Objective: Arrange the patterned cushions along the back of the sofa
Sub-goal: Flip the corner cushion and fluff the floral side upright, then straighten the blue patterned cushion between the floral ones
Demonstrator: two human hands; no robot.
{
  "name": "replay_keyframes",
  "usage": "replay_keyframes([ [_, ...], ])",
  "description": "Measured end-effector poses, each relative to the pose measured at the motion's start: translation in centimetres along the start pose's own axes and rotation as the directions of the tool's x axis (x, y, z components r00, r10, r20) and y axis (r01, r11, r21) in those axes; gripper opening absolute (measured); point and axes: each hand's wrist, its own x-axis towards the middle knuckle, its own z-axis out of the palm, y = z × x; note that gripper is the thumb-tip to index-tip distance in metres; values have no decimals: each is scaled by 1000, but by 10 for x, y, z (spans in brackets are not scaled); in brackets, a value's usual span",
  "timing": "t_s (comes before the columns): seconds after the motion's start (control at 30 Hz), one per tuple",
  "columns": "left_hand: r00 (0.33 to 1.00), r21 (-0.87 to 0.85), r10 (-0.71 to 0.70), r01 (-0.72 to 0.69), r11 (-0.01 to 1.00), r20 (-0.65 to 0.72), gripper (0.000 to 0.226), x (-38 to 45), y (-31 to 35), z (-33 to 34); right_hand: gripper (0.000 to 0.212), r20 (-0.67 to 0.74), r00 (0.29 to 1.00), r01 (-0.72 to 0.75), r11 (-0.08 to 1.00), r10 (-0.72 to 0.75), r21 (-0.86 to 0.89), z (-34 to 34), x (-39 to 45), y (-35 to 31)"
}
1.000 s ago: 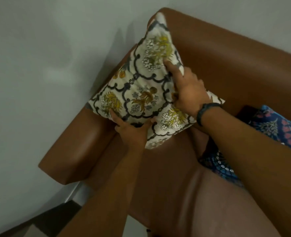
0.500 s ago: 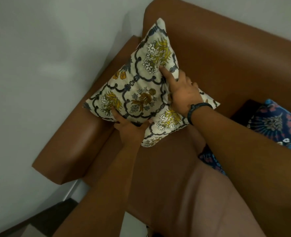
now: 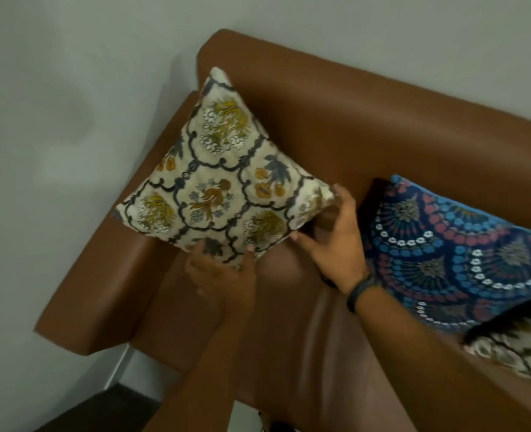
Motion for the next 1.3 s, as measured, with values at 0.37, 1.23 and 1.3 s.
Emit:
replay_keyframes([
  [0.37, 434, -362, 524, -404, 840, 733, 128, -118, 130, 103, 125, -527, 604, -468, 801, 598, 373, -191, -123, 185],
  [1.23, 702, -395, 208, 112, 912, 681, 140, -181, 94, 156, 138, -281, 928, -345, 852, 246, -394, -263, -43, 141],
  [1.3, 685, -376, 211, 99, 921, 698, 143, -178, 89, 159, 140, -281, 929, -336, 865, 239, -374, -261, -44, 148],
])
